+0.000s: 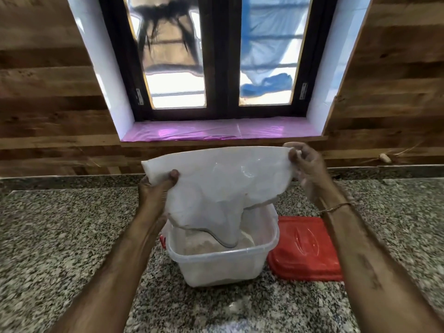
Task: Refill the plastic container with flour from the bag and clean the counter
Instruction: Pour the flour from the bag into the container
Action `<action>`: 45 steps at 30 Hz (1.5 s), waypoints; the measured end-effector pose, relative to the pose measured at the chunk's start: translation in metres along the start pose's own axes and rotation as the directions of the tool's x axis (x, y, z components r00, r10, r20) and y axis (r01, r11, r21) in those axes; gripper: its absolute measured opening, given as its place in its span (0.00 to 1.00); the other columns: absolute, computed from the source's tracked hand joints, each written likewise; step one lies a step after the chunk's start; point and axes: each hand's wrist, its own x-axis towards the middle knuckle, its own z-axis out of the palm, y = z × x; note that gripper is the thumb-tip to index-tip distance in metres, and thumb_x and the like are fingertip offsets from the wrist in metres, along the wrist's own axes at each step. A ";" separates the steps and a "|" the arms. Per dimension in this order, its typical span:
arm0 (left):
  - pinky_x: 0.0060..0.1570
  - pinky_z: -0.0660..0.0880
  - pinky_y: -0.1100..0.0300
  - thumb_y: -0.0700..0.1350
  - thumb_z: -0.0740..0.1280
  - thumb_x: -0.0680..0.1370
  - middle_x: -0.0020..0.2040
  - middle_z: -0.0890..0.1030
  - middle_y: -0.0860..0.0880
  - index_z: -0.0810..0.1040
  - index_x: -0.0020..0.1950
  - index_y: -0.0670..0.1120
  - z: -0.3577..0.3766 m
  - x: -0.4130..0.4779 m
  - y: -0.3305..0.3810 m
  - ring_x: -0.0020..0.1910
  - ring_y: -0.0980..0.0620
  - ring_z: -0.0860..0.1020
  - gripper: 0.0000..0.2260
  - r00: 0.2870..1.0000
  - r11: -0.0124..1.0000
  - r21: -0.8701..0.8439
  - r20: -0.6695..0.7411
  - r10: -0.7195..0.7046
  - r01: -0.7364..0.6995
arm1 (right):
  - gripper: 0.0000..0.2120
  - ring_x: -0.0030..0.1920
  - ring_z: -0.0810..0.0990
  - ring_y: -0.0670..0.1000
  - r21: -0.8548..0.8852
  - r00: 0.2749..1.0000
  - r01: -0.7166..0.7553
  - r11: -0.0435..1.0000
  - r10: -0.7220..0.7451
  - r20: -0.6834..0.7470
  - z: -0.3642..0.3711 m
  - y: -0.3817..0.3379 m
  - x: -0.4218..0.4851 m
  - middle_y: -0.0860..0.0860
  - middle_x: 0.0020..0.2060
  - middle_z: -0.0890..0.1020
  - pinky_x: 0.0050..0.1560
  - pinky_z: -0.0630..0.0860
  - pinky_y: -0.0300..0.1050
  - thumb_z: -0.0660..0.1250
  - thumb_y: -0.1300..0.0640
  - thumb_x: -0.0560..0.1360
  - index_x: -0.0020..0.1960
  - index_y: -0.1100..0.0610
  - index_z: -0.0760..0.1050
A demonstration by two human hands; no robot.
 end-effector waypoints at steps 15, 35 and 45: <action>0.48 0.83 0.46 0.45 0.81 0.67 0.54 0.87 0.43 0.85 0.54 0.43 -0.025 0.011 -0.016 0.49 0.45 0.87 0.17 0.970 0.964 -0.144 -0.060 -0.235 0.225 | 0.13 0.52 0.87 0.54 -0.151 0.975 -0.175 0.973 0.193 0.114 0.019 0.046 -0.021 0.57 0.52 0.87 0.53 0.84 0.48 0.71 0.62 0.77 0.60 0.66 0.79; 0.44 0.84 0.52 0.40 0.74 0.77 0.54 0.87 0.40 0.82 0.61 0.37 -0.025 -0.003 -0.027 0.50 0.42 0.86 0.14 0.988 0.971 0.240 0.146 -0.055 0.018 | 0.02 0.43 0.87 0.49 -0.252 0.984 -0.177 0.951 0.173 -0.038 0.016 0.090 -0.035 0.49 0.41 0.89 0.44 0.82 0.42 0.76 0.63 0.73 0.44 0.58 0.84; 0.39 0.84 0.53 0.40 0.73 0.78 0.53 0.87 0.40 0.81 0.62 0.38 -0.023 0.000 -0.027 0.48 0.42 0.85 0.13 0.995 0.961 0.273 0.097 0.025 -0.051 | 0.08 0.52 0.87 0.58 -0.354 0.984 -0.174 0.919 0.172 -0.037 0.011 0.083 -0.031 0.56 0.49 0.88 0.57 0.83 0.55 0.76 0.63 0.73 0.51 0.64 0.85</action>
